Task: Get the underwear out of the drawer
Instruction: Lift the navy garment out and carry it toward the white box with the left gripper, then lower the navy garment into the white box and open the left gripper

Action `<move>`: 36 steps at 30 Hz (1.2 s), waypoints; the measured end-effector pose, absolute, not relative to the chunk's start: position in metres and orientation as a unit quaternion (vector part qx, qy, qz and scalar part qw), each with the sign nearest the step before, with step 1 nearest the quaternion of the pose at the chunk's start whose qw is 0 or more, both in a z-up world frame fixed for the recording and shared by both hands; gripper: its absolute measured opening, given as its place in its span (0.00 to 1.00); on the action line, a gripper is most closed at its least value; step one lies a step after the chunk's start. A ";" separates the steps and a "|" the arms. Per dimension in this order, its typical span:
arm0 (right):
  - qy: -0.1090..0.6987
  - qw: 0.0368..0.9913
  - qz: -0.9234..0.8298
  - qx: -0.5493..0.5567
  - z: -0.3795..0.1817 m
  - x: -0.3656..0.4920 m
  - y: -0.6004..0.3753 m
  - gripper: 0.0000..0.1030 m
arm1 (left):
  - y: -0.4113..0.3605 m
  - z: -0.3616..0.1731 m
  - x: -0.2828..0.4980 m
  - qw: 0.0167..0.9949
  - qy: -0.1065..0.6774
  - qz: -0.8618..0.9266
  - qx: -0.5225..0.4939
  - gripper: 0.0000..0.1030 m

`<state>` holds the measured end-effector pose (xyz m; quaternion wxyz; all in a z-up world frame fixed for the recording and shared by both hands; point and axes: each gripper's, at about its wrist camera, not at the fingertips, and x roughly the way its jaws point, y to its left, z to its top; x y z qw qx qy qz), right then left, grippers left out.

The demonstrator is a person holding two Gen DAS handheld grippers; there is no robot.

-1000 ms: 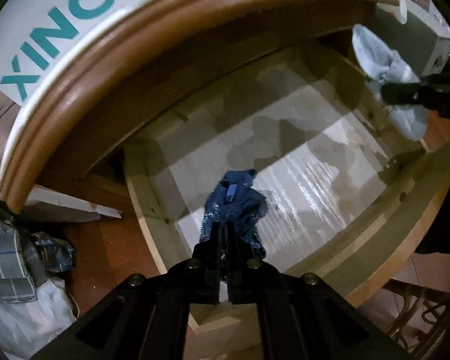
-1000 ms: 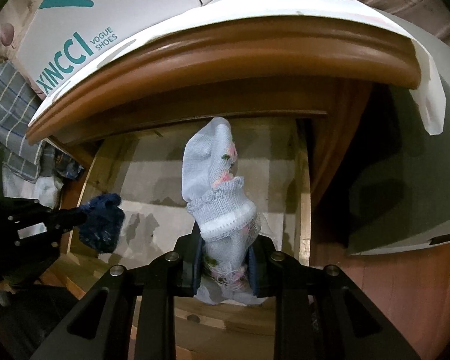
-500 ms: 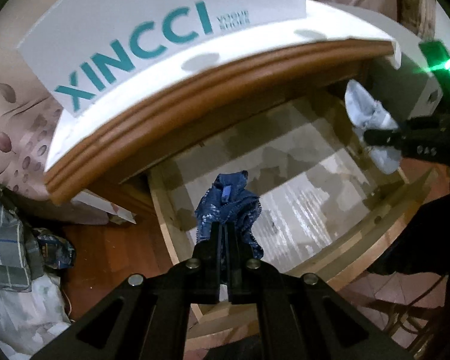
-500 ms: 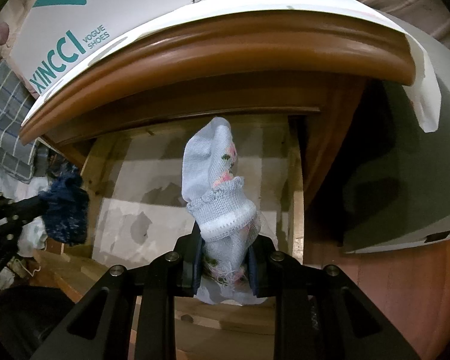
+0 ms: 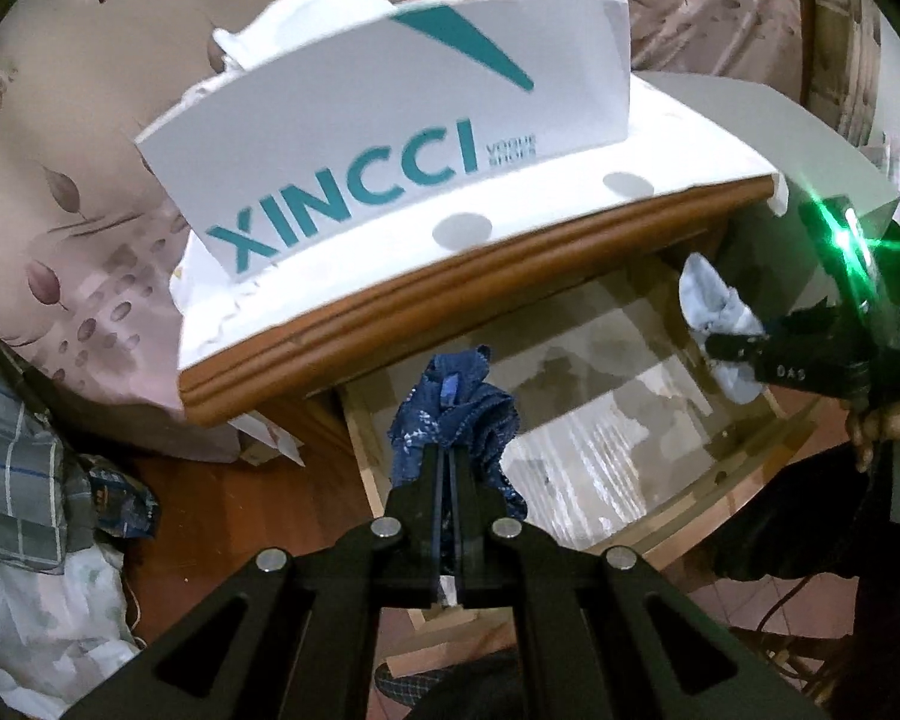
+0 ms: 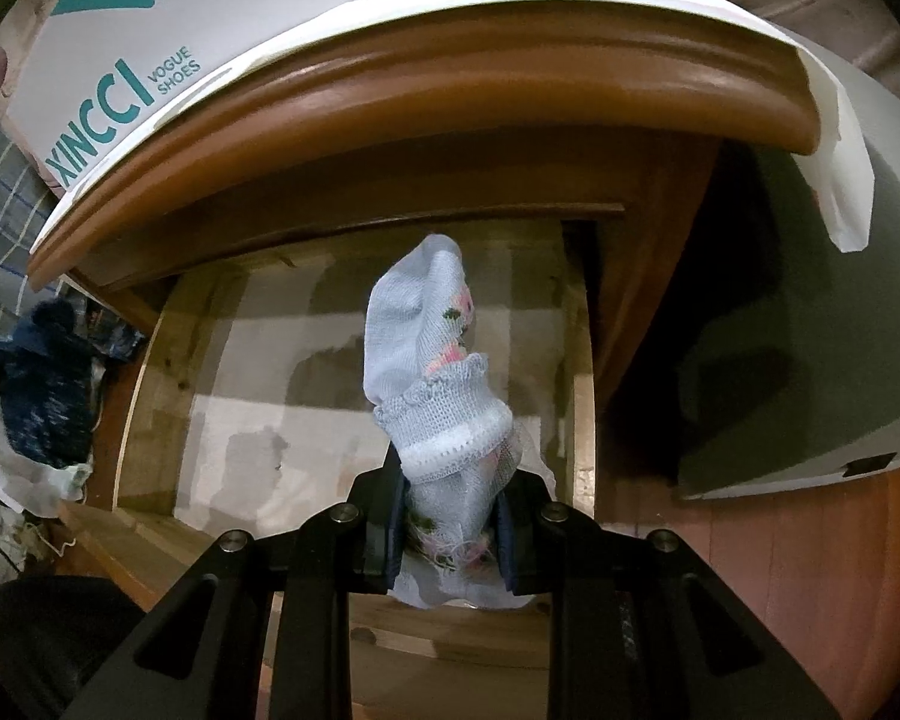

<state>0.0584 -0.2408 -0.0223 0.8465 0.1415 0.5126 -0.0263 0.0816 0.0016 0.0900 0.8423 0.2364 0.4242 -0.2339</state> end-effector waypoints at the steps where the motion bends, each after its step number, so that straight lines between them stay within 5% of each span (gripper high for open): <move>1: 0.513 0.846 -0.028 0.141 -0.023 0.059 -0.240 0.21 | 0.003 0.094 0.081 0.844 0.422 -0.234 0.234 0.02; 36: 0.529 0.833 -0.045 0.157 -0.037 0.063 -0.243 0.21 | -0.005 0.273 0.121 0.906 0.320 -0.189 0.204 0.01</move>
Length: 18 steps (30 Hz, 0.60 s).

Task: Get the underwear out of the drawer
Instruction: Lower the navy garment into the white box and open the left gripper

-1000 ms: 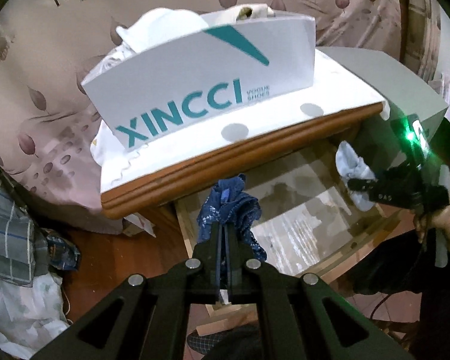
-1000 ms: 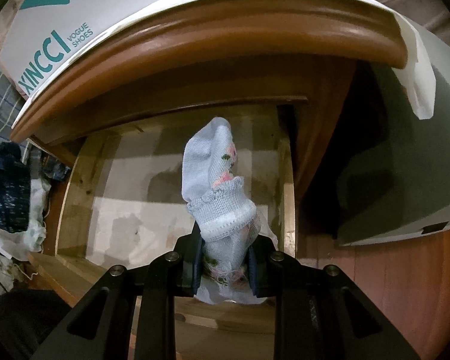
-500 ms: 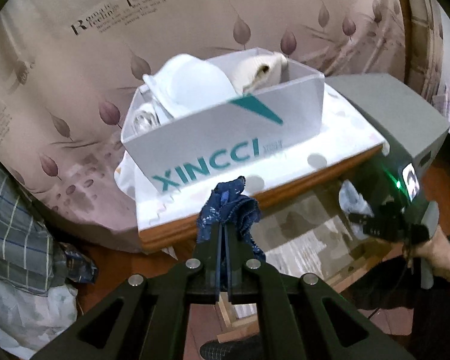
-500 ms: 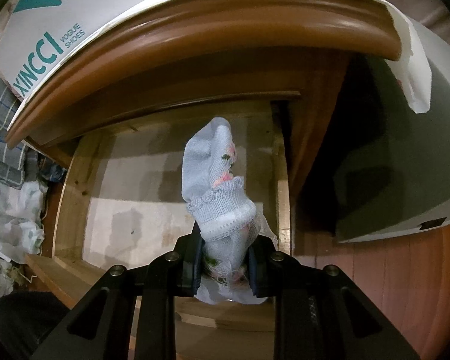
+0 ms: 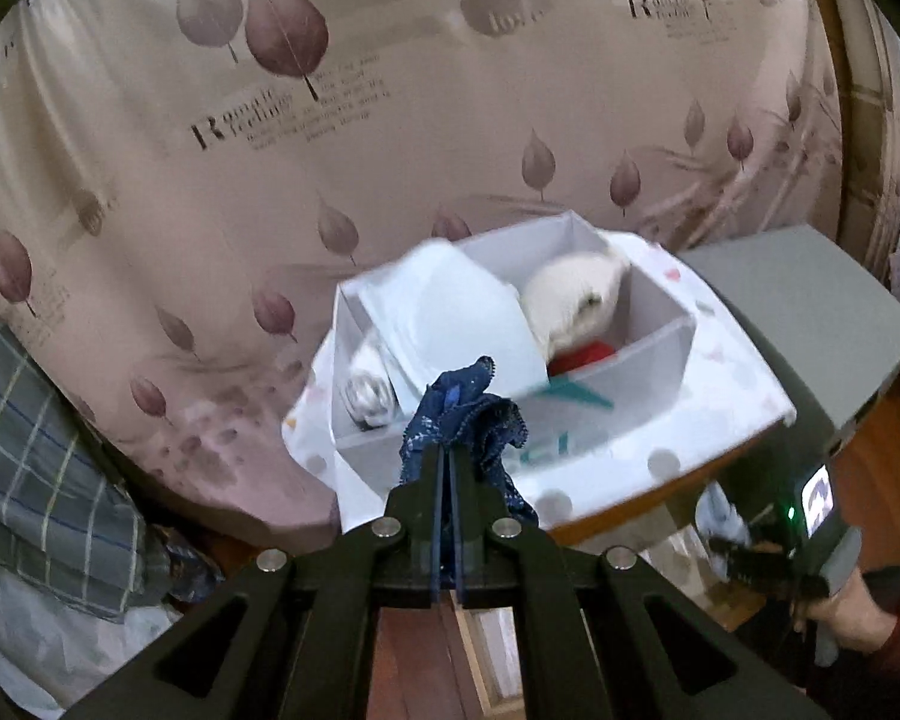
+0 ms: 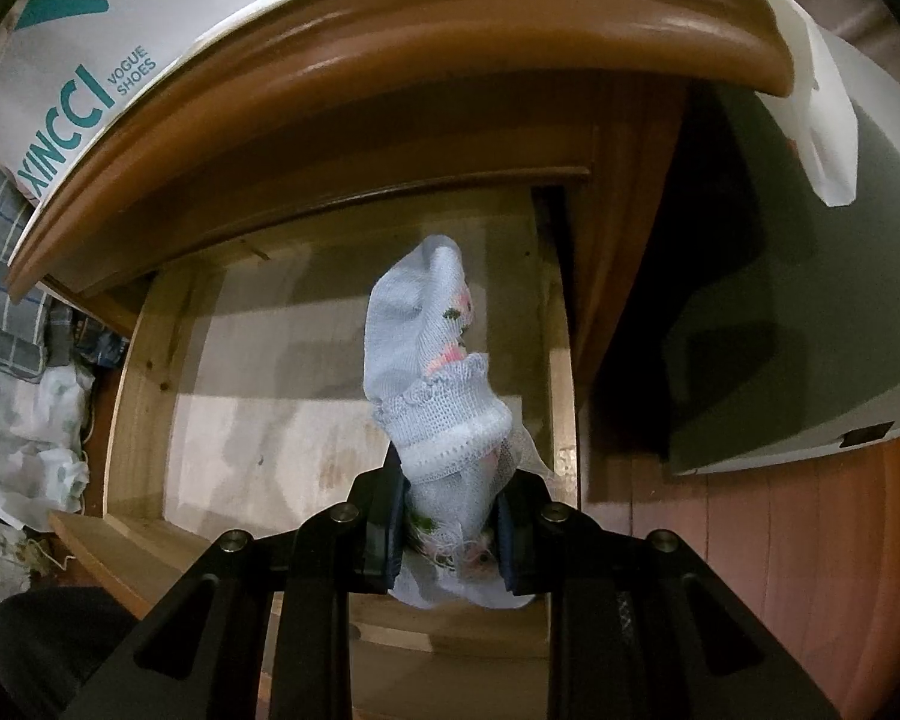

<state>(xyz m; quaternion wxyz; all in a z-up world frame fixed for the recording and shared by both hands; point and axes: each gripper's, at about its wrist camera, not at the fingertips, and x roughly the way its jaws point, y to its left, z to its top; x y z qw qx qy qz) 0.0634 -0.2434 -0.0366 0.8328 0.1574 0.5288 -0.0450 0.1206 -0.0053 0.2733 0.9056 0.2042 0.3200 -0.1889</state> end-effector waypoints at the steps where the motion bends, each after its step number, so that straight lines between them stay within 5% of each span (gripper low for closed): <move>1: 0.529 0.832 -0.045 0.159 -0.037 0.063 -0.244 0.22 | -0.006 0.280 0.125 0.908 0.320 -0.183 0.199 0.01; 18: 0.531 0.829 -0.044 0.170 -0.038 0.061 -0.249 0.22 | -0.021 0.292 0.215 0.917 0.333 -0.112 0.187 0.01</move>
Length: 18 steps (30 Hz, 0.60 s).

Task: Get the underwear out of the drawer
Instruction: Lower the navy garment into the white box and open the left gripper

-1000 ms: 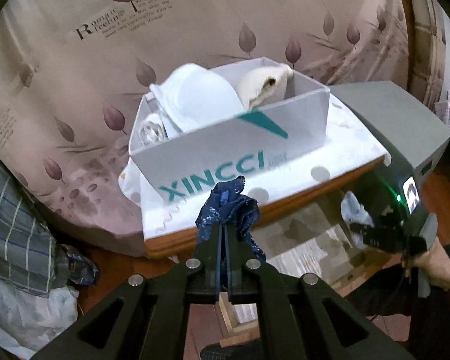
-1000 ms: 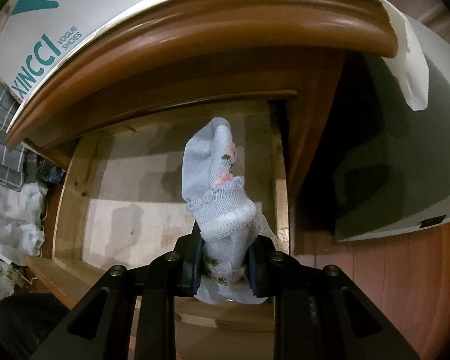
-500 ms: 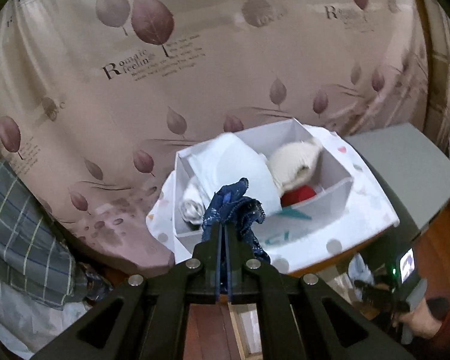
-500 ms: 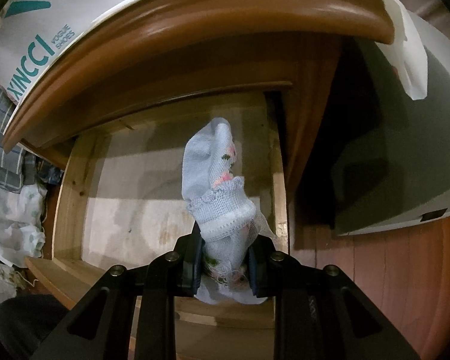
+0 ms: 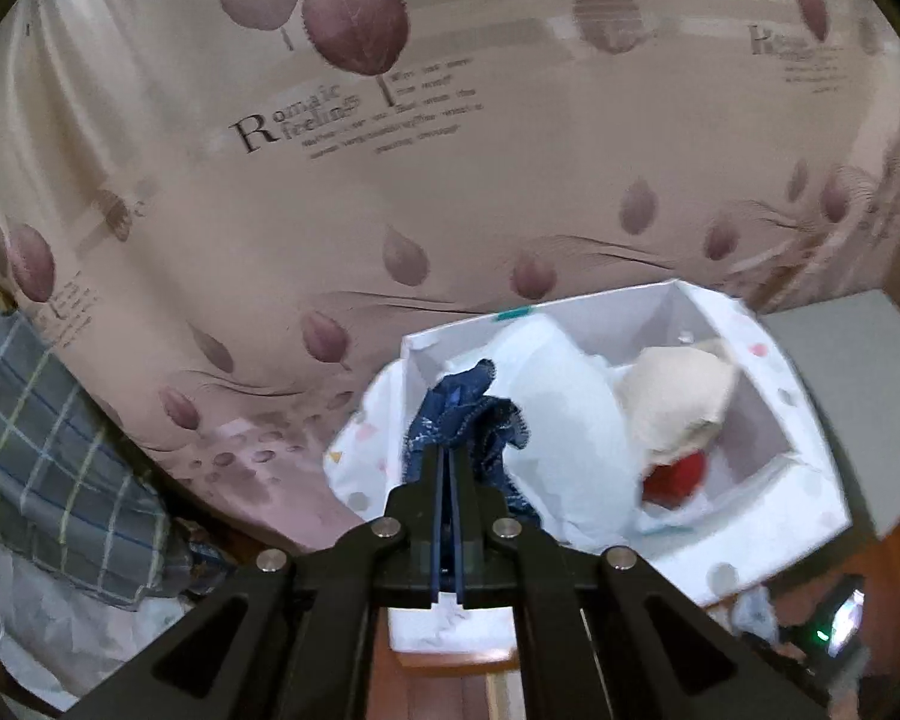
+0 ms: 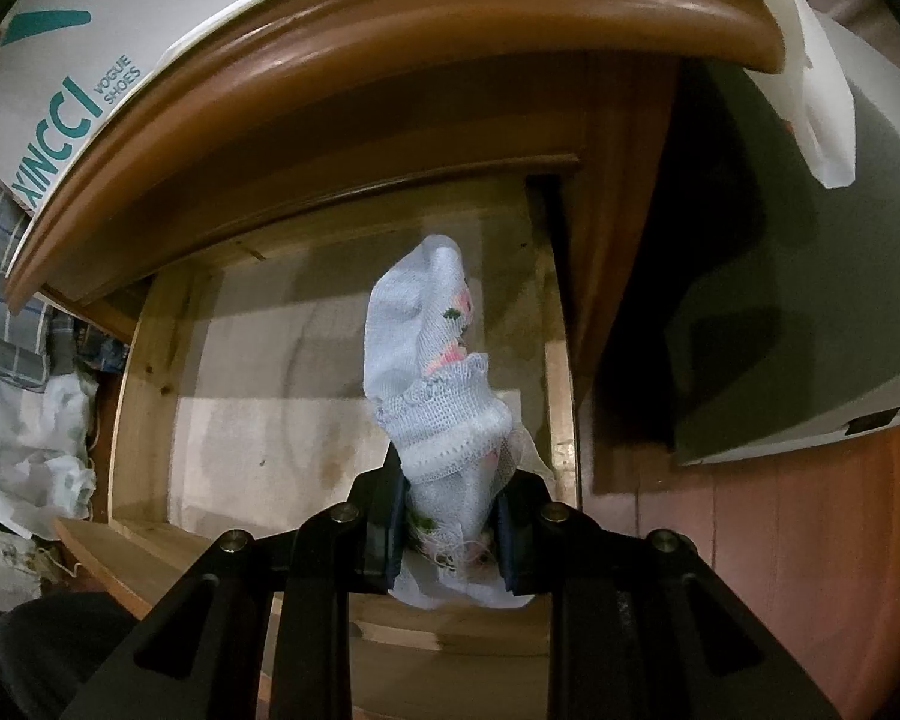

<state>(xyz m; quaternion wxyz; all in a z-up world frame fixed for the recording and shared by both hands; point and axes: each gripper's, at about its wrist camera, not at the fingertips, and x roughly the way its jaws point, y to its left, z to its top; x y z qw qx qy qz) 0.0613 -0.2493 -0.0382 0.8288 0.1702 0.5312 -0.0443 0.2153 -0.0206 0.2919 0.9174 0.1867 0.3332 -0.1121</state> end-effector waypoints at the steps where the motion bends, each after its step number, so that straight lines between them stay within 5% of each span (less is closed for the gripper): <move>1: 0.531 0.829 -0.045 0.171 -0.038 0.061 -0.250 0.22 | -0.022 0.287 0.221 0.916 0.335 -0.108 0.191 0.02; 18: 0.536 0.826 -0.045 0.170 -0.040 0.063 -0.248 0.22 | -0.013 0.200 0.270 0.891 0.406 -0.077 0.185 0.01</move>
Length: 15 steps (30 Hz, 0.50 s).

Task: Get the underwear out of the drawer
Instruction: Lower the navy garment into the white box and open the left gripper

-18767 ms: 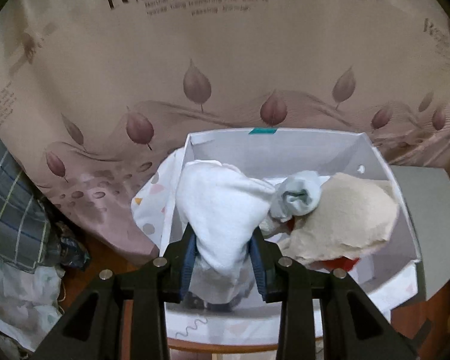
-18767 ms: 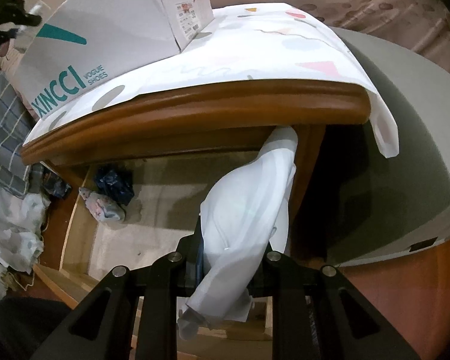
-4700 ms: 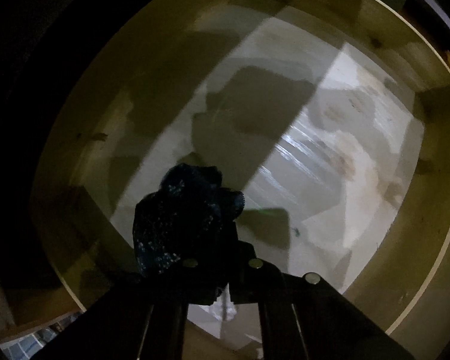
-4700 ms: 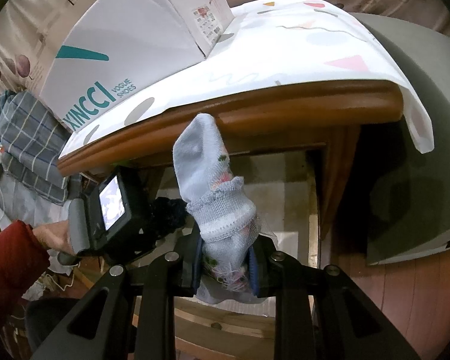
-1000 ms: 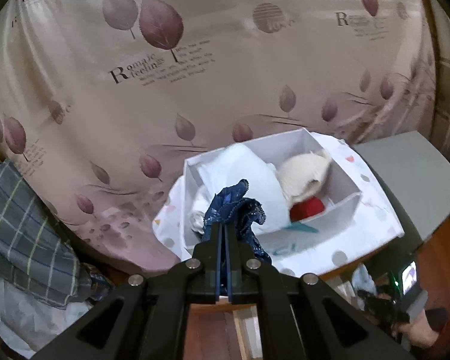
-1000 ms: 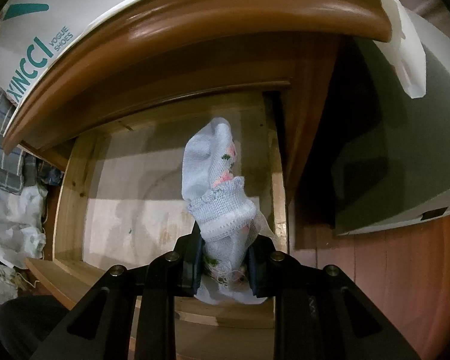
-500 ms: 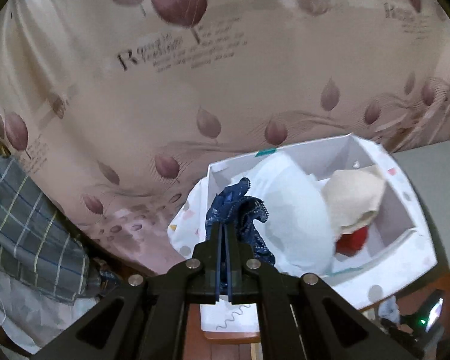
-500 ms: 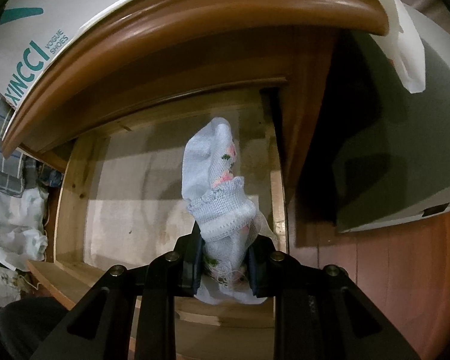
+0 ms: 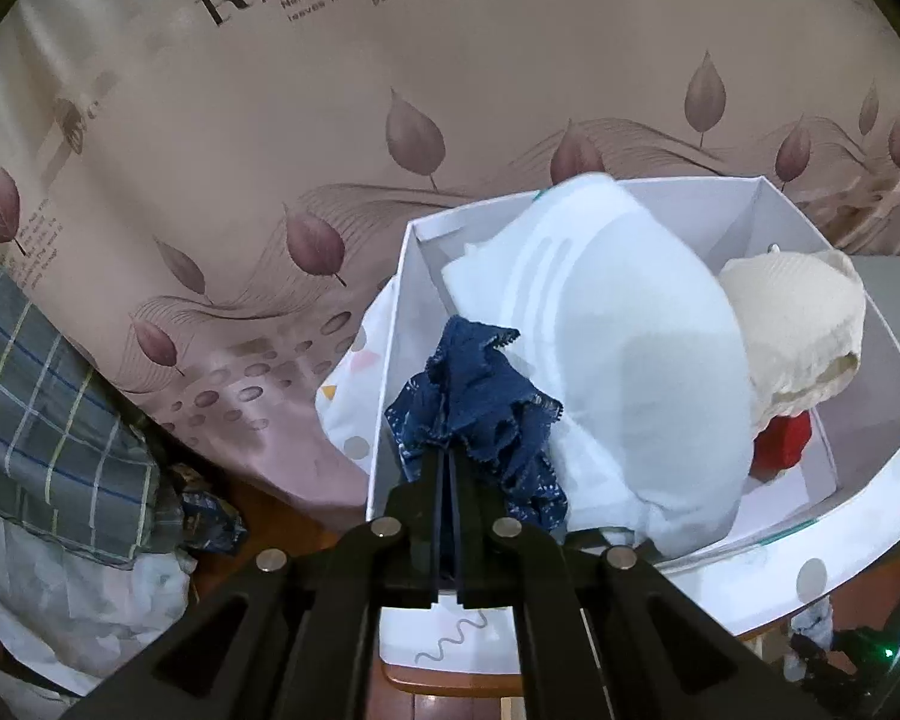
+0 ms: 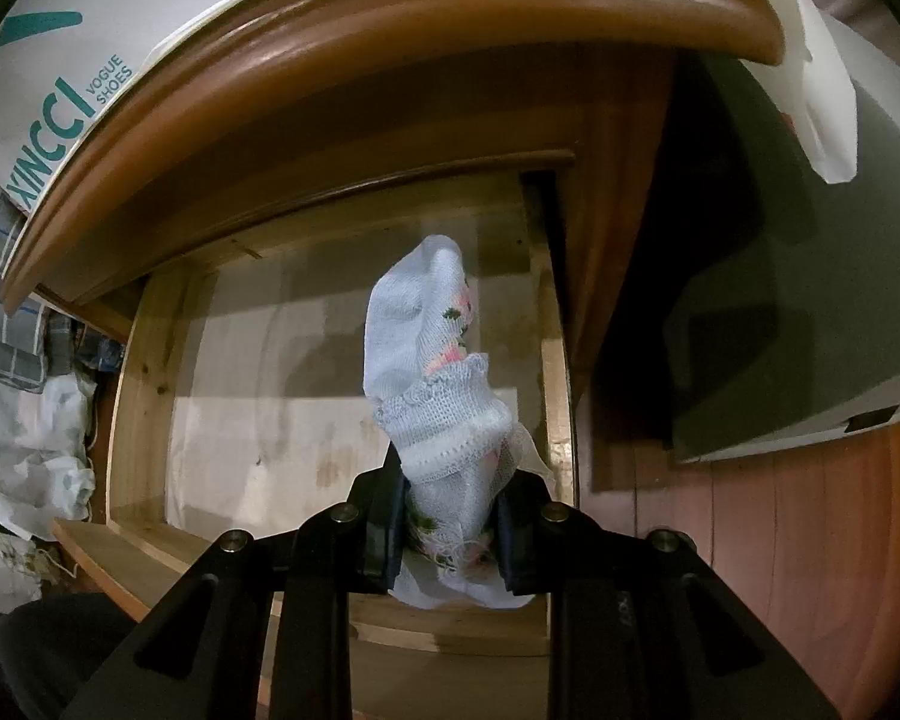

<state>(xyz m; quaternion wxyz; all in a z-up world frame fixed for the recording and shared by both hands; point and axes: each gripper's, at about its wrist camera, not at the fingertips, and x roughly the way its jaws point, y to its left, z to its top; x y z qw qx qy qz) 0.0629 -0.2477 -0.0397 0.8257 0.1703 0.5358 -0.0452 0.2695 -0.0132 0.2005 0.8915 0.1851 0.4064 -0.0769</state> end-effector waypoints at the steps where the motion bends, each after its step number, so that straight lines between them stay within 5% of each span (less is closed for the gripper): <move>1: 0.536 0.826 -0.044 0.170 -0.040 0.063 -0.247 0.22 | -0.012 0.198 0.271 0.891 0.408 -0.074 0.183 0.01; 15: 0.538 0.825 -0.046 0.168 -0.042 0.064 -0.246 0.22 | 0.006 0.191 0.267 0.897 0.413 -0.047 0.149 0.09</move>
